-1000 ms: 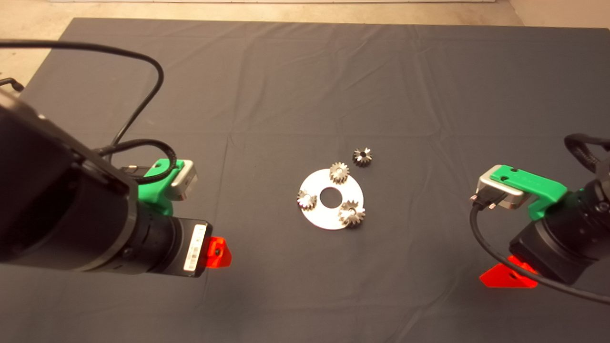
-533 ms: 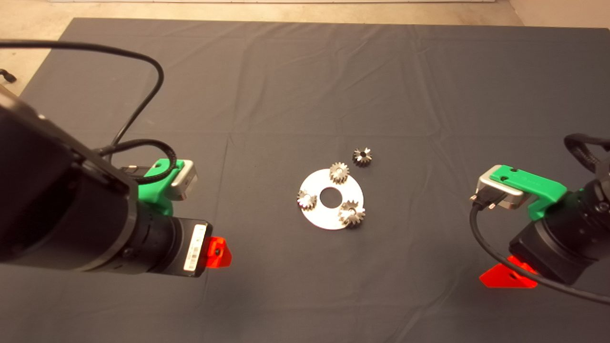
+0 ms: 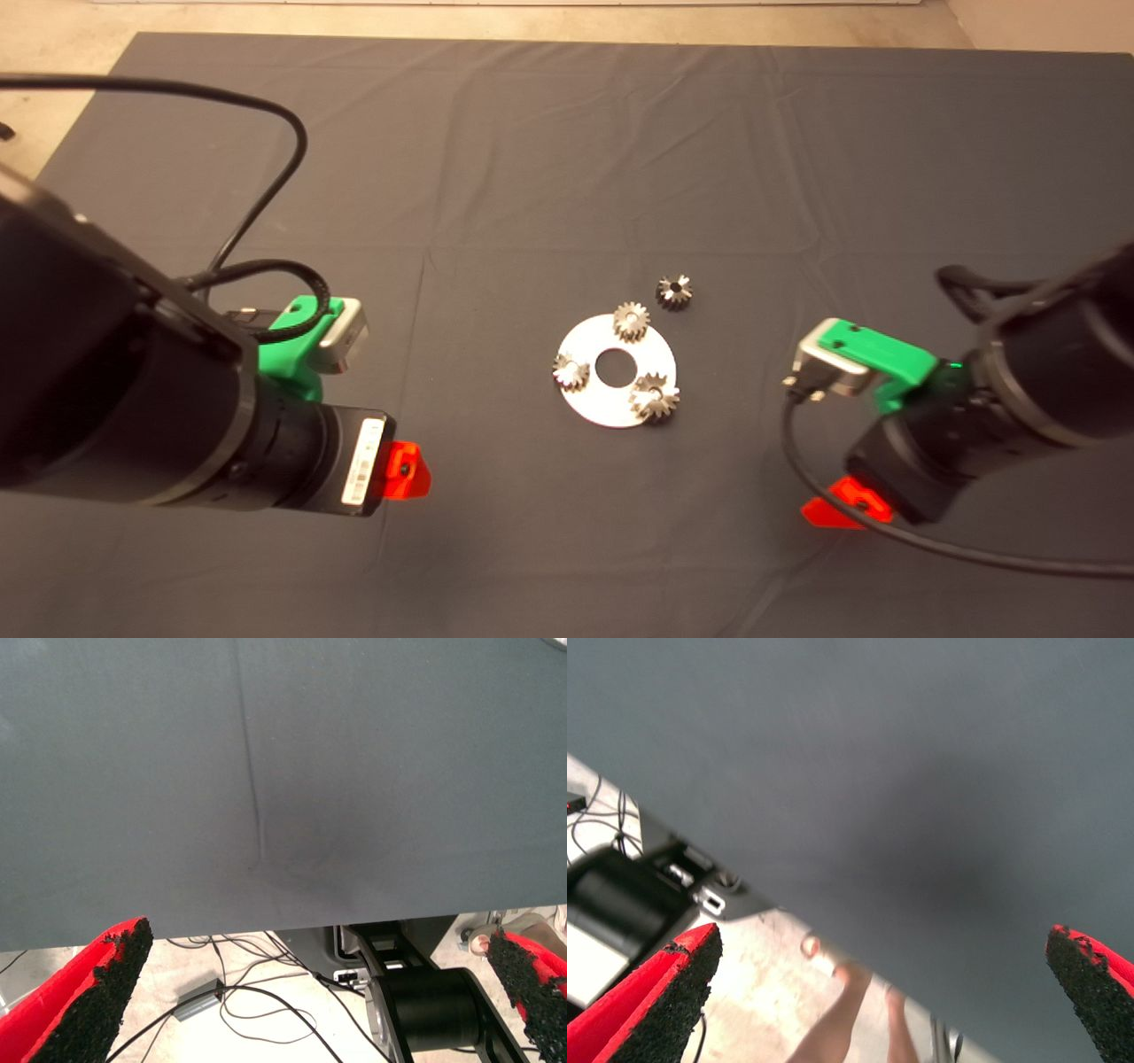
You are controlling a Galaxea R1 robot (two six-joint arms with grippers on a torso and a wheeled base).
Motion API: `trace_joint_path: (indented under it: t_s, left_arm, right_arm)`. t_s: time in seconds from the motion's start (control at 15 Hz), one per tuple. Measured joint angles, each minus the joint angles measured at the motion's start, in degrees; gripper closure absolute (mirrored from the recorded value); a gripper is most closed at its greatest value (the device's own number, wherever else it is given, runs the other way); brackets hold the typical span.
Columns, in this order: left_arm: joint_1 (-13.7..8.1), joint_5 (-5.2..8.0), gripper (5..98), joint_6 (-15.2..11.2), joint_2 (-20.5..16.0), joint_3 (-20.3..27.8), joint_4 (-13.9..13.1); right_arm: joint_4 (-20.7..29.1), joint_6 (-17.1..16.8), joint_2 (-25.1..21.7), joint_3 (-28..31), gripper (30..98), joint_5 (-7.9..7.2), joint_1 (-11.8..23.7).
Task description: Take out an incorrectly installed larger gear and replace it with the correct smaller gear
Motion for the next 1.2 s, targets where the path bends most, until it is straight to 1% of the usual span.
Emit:
trace_joint_path:
  t_s: [0.07,0.13,0.27,0.47,0.53,0.67,0.93,1.07,1.2]
  left_arm:
    - [0.01,-0.01,5.8,0.00,0.00,0.00,0.00]
    - [0.00,-0.02,5.8,0.00,0.02,0.00,0.00]
    - [0.01,0.00,5.8,0.00,0.02,0.00,0.00]
    - [0.00,0.01,5.8,0.00,0.02,0.00,0.00]
    - [0.01,0.00,5.8,0.00,0.33,0.00,0.00]
    - [0.00,0.00,5.8,0.01,0.33,0.00,0.00]
    - [0.00,0.00,5.8,0.01,0.33,0.00,0.00]
    - [0.01,0.00,5.8,0.01,0.33,0.00,0.00]
    - [0.00,0.00,5.8,0.01,0.33,0.00,0.00]
  right_arm:
    - [-2.34,-1.59,2.25,-2.22,31.6,-0.04,-2.07]
    - [-3.68,-3.39,4.13,-3.87,31.6,0.00,-3.26]
    - [-6.82,-4.84,6.28,-6.35,31.6,0.05,-3.90]
    - [-12.03,-6.35,6.39,-6.96,31.6,0.01,-4.37]
    - [-13.68,-7.39,6.22,-6.97,31.6,-0.02,-4.40]
    - [-15.09,-8.63,6.09,-7.10,31.6,-0.01,-4.40]
    - [-17.55,-8.77,6.09,-7.10,31.6,0.00,-4.84]
    - [-18.80,-8.80,6.09,-7.10,31.6,0.01,-6.24]
    - [-21.05,-8.82,6.09,-7.10,31.6,0.03,-7.86]
